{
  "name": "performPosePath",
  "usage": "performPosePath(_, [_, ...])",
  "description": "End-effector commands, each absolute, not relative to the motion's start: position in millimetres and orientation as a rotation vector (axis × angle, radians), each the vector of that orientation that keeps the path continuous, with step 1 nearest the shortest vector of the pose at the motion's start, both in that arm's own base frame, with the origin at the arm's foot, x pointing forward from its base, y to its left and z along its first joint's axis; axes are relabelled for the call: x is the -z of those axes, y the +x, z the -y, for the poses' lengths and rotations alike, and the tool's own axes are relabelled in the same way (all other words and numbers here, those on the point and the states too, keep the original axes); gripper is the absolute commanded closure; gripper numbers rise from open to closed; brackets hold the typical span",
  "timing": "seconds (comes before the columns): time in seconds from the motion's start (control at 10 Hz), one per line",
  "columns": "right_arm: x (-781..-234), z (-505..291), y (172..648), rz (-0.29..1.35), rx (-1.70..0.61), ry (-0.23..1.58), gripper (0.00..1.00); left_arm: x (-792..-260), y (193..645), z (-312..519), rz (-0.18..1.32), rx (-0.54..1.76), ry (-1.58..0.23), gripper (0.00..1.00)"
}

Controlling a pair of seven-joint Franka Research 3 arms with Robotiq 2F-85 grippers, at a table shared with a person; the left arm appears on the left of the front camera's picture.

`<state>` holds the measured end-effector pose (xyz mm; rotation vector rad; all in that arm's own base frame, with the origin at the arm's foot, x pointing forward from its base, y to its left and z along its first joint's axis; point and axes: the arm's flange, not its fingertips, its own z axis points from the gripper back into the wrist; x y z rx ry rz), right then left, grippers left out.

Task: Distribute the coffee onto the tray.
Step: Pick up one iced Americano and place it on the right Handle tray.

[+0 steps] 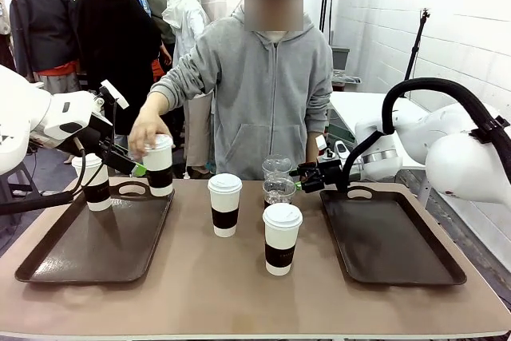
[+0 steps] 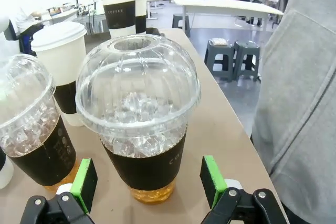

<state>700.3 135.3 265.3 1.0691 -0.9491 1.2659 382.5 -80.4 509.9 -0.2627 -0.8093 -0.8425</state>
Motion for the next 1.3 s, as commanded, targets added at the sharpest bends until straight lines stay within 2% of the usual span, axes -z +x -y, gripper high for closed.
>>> performPosePath(0.0, [-264,-143,713,0.923,-1.259,1.108,0.00,-508,384,79,0.812,0.847,-0.266,0.00])
performPosePath(1.2, [-248,-175,728,0.852,-1.255,1.133,0.00,-508,384,79,0.812,0.847,-0.266,0.00])
